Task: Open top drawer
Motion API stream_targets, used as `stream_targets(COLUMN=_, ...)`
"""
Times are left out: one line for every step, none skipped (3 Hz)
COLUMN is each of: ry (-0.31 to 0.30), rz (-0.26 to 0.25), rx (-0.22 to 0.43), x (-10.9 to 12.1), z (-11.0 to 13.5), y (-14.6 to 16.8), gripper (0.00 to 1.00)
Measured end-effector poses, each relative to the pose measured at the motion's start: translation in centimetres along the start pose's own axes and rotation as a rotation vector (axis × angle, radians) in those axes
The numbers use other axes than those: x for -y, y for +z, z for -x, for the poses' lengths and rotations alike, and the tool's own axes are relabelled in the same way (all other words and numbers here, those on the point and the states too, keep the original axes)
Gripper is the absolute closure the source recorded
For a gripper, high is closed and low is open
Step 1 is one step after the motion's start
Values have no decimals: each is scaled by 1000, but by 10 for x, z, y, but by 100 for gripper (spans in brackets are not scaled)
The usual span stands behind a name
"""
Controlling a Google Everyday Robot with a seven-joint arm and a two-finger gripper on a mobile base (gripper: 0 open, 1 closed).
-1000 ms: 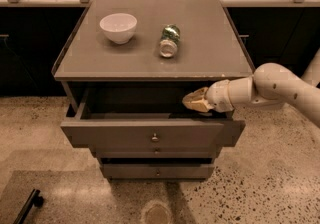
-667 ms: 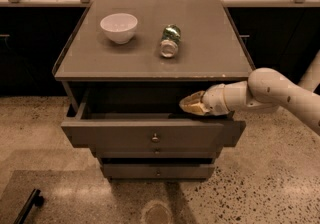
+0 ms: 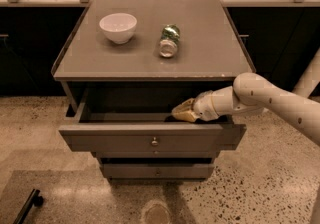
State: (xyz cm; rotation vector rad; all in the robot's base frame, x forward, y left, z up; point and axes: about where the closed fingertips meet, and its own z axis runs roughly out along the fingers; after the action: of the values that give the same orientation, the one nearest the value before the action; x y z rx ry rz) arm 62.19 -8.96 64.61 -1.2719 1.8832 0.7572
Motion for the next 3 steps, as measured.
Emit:
stream_targets(ry=2, rz=36, rx=-52, x=-12, z=-9, y=4, gripper=100)
stream_targets(ry=9, rz=63, rx=-83, x=-33, z=-16, y=0, gripper=100)
stream_targets(ry=9, rz=63, rx=-83, x=-33, z=-16, y=0, gripper=100)
